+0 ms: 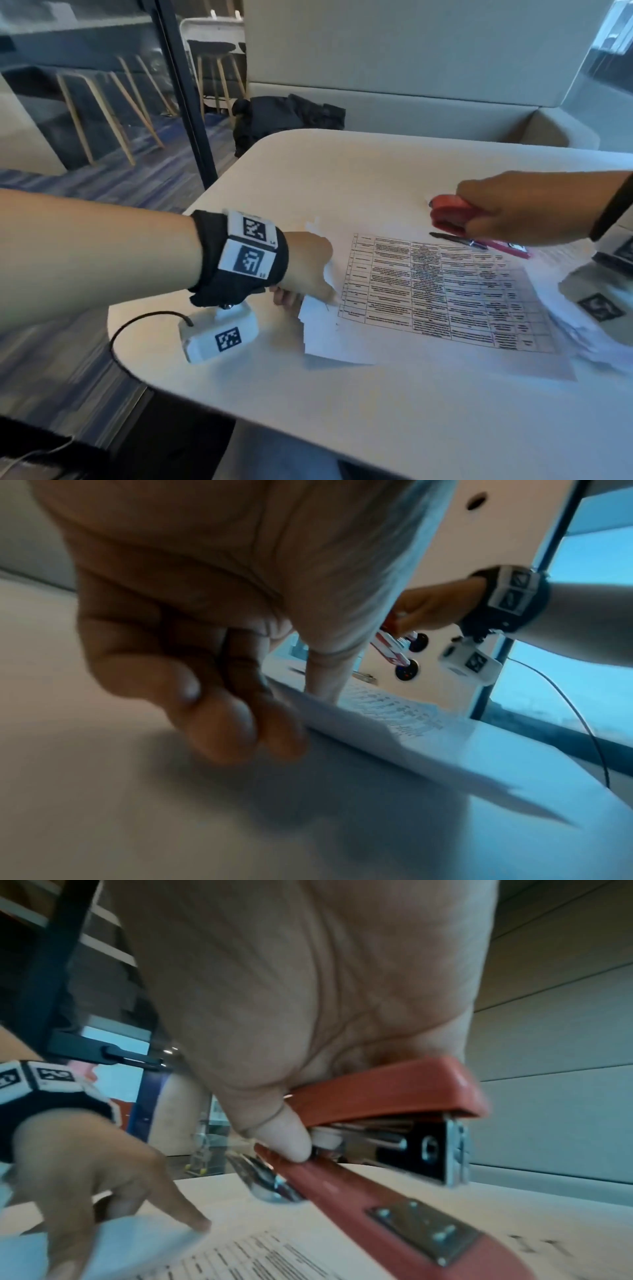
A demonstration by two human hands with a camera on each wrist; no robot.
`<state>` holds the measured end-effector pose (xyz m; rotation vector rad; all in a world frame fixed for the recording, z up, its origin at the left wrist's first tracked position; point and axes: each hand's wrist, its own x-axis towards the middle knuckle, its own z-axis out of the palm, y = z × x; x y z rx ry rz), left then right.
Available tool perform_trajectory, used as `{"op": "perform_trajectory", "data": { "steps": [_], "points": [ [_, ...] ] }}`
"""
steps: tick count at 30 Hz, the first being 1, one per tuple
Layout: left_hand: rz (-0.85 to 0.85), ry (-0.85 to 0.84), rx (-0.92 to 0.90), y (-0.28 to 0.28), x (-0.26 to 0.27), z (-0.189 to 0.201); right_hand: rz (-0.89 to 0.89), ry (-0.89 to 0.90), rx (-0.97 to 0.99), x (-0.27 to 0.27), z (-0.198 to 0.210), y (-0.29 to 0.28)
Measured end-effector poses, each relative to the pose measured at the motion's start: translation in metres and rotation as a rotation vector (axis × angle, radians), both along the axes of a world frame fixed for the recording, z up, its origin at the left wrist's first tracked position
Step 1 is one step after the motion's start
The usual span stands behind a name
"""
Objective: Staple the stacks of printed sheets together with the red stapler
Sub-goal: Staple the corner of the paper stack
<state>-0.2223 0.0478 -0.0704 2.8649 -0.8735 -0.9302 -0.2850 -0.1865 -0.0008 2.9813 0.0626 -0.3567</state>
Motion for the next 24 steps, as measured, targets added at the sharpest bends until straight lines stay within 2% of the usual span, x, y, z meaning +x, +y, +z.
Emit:
{"op": "perform_trajectory", "data": {
  "steps": [3, 5, 7, 12, 17, 20, 24],
  "points": [
    [-0.181, -0.226, 0.206, -0.006, -0.008, 0.015, 0.114, 0.013, 0.040, 0.003, -0.009, 0.034],
    [-0.244, -0.361, 0.258, -0.008, -0.008, 0.022, 0.204, 0.030, 0.049, 0.005, -0.020, 0.055],
    [-0.268, -0.413, 0.257, -0.006, -0.002, 0.022, 0.280, 0.046, 0.019, 0.007, -0.034, 0.071],
    [-0.388, -0.301, 0.195, 0.012, 0.017, 0.009, 0.374, 0.056, -0.022, 0.014, -0.058, 0.091],
    [-0.366, -0.181, 0.206, 0.026, 0.024, -0.009, 0.374, 0.074, 0.003, 0.015, -0.070, 0.100],
    [-0.383, -0.194, 0.159, 0.028, 0.025, -0.014, 0.382, 0.124, 0.083, 0.017, -0.072, 0.101],
    [-0.386, -0.212, 0.194, 0.030, 0.027, -0.019, 0.455, 0.130, 0.120, 0.019, -0.075, 0.104]
  ]
}}
